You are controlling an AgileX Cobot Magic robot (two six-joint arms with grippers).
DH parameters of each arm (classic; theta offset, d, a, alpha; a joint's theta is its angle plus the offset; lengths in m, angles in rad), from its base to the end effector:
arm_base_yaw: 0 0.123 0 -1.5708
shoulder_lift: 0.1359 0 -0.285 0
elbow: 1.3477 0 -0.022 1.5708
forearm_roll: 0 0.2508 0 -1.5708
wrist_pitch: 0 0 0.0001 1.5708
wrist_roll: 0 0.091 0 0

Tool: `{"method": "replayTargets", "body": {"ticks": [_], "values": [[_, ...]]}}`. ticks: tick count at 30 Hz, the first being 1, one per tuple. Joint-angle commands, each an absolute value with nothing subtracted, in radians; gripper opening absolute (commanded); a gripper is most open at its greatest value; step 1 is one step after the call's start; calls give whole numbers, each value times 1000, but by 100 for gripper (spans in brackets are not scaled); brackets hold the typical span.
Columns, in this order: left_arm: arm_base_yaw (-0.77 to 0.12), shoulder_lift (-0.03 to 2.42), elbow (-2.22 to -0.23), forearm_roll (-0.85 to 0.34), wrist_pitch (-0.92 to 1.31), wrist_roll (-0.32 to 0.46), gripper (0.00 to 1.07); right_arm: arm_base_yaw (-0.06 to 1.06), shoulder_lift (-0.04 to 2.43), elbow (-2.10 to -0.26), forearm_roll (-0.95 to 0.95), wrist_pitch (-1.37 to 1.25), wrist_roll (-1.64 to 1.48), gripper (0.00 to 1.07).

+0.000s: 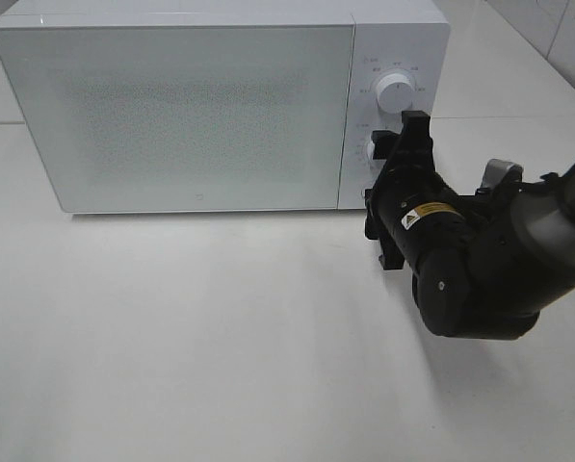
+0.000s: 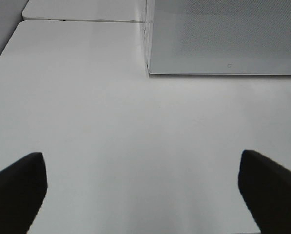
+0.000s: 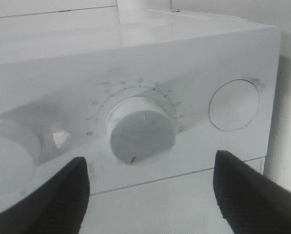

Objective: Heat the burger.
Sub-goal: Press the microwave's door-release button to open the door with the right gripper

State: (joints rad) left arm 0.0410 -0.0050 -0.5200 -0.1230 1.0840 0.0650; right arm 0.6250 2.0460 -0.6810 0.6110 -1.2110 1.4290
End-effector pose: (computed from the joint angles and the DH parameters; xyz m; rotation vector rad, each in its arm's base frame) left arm -0.0089 -0.0102 0.2814 0.0337 2.0371 -0.0805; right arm 0.2987 0.1553 0.1120 1.2867 1.3234 1.2074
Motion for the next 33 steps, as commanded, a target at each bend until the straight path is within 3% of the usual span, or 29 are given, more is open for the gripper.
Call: {"method": "replayTargets", "body": {"ticks": [1,11,15,33], "values": [[40,-28,-520,-131,1073,58,100,622,2000,-650,567,-1307,1346,71],[40,-28,-520,-131,1073,58,100,621,1806,-544,452,-1054,960,71],[40,-28,-520,-131,1073,58,100,618,1721,-544,453,-838,752,71],[40,-28,-520,-131,1073,58,100,618,1455,-580,432,-313,13,70]]}}
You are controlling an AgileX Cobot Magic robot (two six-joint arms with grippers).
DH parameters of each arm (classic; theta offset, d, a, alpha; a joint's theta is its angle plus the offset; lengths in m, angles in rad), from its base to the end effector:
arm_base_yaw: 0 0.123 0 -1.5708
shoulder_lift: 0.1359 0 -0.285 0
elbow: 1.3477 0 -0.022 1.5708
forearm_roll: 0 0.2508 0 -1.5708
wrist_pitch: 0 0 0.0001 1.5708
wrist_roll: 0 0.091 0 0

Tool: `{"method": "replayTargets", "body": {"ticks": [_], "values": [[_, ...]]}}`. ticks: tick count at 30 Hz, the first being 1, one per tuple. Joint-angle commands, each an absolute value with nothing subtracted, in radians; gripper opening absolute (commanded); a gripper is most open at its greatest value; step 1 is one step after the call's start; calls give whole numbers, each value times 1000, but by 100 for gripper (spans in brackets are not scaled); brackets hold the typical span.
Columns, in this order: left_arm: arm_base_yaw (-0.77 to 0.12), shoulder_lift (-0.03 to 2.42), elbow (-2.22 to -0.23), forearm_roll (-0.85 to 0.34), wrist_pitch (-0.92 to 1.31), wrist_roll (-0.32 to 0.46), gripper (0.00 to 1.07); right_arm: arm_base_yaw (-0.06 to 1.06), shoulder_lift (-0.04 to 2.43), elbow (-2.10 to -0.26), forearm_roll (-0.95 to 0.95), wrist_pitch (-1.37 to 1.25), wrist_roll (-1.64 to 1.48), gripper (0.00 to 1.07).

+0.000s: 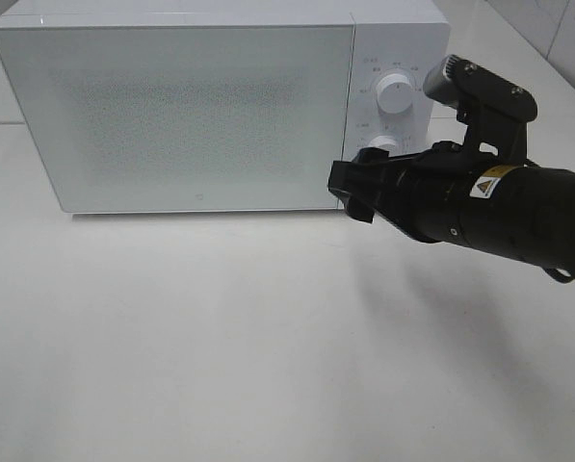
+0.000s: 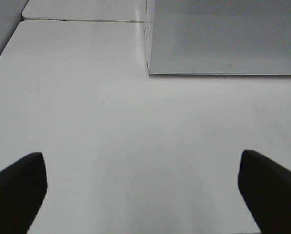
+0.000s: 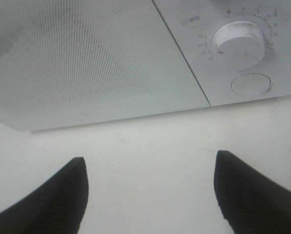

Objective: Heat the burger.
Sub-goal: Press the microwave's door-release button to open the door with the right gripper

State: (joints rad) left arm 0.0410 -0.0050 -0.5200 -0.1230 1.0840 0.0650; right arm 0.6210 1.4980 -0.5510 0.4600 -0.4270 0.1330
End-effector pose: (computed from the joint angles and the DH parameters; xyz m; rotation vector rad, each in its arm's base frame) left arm -0.0089 -0.0102 0.2814 0.0337 2.0371 -0.0805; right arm 0.2357 0.1481 0.1909 0.0509 2.0787 0.5453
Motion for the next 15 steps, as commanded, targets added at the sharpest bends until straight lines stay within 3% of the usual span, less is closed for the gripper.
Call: {"method": "replayTargets", "body": {"ticks": [1,8,15], "values": [[40,-28,-520,-131,1073,58,100,618,1441,-594,410,-259,-20,70],[40,-28,-520,-131,1073,58,100,618,1352,-711,273,134,-59,70],[40,-28,-520,-131,1073,58,100,618,1255,-762,249,325,-58,70]]}}
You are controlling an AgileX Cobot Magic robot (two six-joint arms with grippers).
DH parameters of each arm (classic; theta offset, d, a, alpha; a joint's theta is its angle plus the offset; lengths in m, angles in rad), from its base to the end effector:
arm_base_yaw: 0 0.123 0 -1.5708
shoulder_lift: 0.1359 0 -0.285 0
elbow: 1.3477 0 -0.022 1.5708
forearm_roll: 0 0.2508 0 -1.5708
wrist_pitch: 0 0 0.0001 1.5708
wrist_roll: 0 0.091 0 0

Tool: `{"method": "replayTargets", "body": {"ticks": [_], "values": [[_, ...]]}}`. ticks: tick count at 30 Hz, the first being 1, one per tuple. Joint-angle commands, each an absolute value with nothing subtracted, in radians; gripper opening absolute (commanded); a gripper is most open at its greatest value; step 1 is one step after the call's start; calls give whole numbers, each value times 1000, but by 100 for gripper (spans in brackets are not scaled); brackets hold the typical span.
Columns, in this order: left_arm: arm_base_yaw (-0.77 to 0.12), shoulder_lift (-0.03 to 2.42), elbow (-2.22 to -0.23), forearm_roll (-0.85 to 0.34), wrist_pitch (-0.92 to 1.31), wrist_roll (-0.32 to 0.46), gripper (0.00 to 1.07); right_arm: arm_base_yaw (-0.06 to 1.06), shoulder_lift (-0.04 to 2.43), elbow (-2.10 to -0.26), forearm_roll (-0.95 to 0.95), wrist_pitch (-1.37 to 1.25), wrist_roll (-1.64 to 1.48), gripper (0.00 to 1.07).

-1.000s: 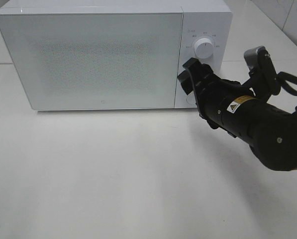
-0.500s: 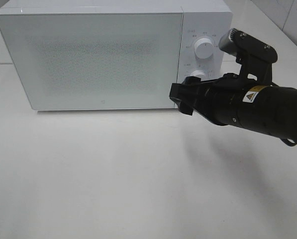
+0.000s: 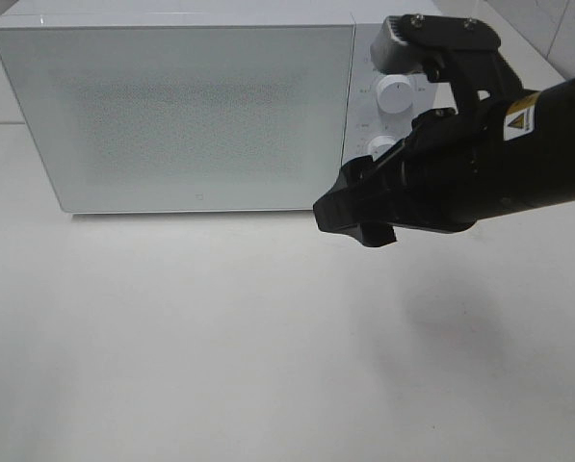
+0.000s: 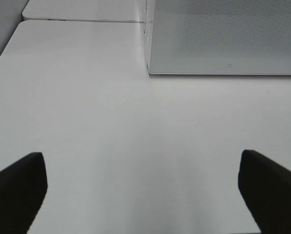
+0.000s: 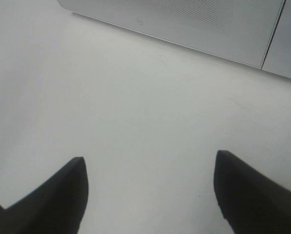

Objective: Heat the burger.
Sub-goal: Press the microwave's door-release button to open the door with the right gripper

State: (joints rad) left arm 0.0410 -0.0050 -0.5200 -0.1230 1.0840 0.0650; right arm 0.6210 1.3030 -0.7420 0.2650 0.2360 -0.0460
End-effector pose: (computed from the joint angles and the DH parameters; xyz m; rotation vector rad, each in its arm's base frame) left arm -0.0089 -0.0102 0.2814 0.0337 2.0371 -0.0805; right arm 0.2123 0.1588 0.2520 -0.5040 2.2672 0.5011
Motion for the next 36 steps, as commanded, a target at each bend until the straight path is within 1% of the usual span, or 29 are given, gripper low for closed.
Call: {"method": "replayTargets", "body": {"ticks": [1,4,7,8,11,22,30,34,36], "values": [[40,-28,-520,-131,1073,58,100,620,1236,-762,249,332,-58,70],[40,-28,-520,-131,1073,58,100,621,1168,-762,249,377,-58,71],[40,-28,-520,-131,1073,58,100,621,1102,-762,249,419,-58,75],[40,-28,-520,-131,1073,58,100,621,1059,-762,249,448,-58,78],[40,-28,-520,-131,1073,58,100,621,993,-762,248,492,-58,81],[40,-28,-520,-131,1073,58,100,621,831,-762,214,657,-46,78],[40,-28,-520,-131,1073,58,100,618,678,-762,91,748,19,76],[40,-28,-520,-131,1073,58,100,618,644,-762,61,787,42,76],[40,-28,-520,-131,1073,58,100,584,619,-762,61,829,50,76]]}}
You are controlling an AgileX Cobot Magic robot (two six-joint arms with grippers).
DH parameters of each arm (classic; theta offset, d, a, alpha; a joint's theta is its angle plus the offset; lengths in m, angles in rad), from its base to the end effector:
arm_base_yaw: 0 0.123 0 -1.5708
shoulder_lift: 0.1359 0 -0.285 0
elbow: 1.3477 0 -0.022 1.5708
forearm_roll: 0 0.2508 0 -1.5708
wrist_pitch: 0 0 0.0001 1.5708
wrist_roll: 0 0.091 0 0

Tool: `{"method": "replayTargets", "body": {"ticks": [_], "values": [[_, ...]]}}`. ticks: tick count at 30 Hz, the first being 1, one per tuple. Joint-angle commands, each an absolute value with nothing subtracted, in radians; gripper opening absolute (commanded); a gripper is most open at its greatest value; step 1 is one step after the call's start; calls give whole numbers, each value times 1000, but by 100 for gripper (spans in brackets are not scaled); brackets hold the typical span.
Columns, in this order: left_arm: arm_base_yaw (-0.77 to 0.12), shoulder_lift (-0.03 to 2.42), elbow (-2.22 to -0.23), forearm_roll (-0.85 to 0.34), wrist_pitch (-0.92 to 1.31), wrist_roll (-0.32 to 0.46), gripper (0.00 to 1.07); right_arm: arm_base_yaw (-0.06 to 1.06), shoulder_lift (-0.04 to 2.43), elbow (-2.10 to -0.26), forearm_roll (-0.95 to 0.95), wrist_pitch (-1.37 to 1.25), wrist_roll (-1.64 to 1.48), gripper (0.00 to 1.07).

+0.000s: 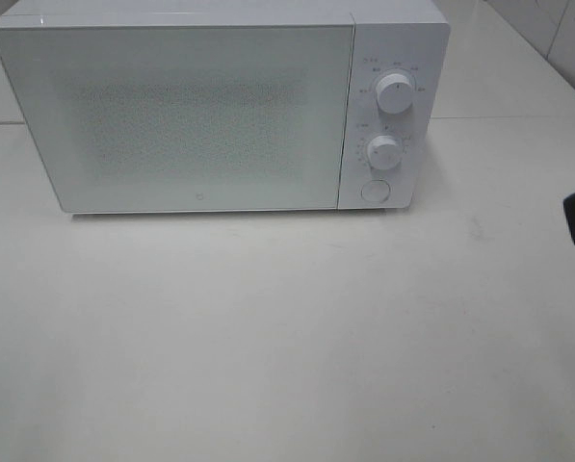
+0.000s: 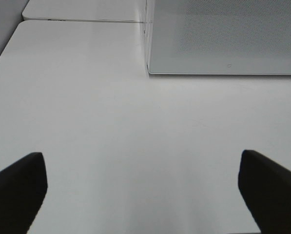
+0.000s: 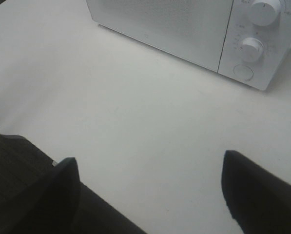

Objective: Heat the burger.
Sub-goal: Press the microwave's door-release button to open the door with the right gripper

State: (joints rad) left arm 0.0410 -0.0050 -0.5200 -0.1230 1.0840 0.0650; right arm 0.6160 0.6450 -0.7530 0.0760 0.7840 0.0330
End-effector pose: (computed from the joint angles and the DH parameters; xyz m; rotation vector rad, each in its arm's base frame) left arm -0.0089 -0.0102 0.2814 0.0337 2.0371 -0.0805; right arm 0.0910 0.0704 0.3434 -0.6040 2.1091 0.4597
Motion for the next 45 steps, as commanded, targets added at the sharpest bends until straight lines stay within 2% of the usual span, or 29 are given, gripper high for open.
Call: {"method": "replayTargets", "body": {"ticks": [1,3,4,6,7,9,23,32,45], "values": [[40,-28,-520,-131,1073,58,100,584,619,-762,61,829,50,76],[40,-28,-520,-131,1073,58,100,516,588,-755,61,861,42,76],[40,-28,-520,-131,1073,58,100,516,588,-755,61,861,42,76],[40,-28,-520,-131,1073,58,100,430,537,-730,61,868,29,76],[40,-28,-520,-131,1073,58,100,430,537,-730,61,868,29,76],[40,-28,-520,-131,1073,58,100,342,441,-691,61,871,21,76],[40,-28,-520,-131,1073,58,100,101,155,-562,57,930,12,76],[40,-28,-520,-131,1073,58,100,71,48,-495,57,992,17,76],[40,-24,-520,-131,1073,58,100,25,-30,-496,60,992,16,76]]}}
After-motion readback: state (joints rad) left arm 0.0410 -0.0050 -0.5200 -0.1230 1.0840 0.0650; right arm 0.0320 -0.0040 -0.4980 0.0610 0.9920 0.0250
